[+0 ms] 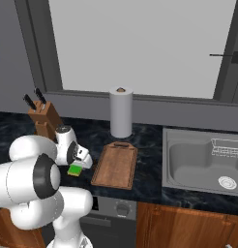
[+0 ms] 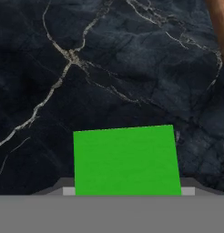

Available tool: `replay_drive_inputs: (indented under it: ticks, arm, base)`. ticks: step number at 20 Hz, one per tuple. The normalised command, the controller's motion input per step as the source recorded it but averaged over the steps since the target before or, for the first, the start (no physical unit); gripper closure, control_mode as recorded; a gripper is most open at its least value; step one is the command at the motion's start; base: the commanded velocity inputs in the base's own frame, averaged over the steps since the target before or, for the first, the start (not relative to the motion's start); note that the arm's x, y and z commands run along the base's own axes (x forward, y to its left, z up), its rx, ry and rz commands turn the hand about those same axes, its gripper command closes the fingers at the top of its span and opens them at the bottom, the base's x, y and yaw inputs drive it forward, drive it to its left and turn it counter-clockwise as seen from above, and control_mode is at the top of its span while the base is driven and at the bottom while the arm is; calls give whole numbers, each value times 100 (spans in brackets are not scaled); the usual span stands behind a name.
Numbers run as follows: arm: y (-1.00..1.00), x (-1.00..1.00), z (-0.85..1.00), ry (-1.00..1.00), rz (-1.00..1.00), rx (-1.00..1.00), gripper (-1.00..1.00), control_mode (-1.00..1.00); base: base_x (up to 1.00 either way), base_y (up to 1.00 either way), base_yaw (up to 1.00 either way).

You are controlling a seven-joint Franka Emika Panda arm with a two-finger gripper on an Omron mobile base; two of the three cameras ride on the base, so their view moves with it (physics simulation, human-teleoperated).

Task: Pick up the sponge from the counter and clean the cutting board by briefly scrubbing or pressing down on the cutting board. Once finished, release the sponge.

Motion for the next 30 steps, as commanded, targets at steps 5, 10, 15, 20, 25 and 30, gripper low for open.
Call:
replay_drive_inputs:
  ticks: [5, 10, 15, 20, 25, 30]
  arm:
    - [16, 0, -55, 0, 0, -1, 100, -100]
    - [4, 10, -32, 0, 0, 0, -100, -100]
    - [0, -5, -7, 0, 2, 0, -100, -100]
    - [0, -14, 3, -4, 1, 0, -100, -100]
    - [0, -7, 26, -9, 5, 0, -100, -100]
    - [-19, -37, 66, -12, 7, 0, -100, -100]
  base:
    - [0, 0, 0]
    - [0, 0, 0]
    - [0, 0, 0]
    - [0, 0, 0]
    - [0, 0, 0]
    - [0, 0, 0]
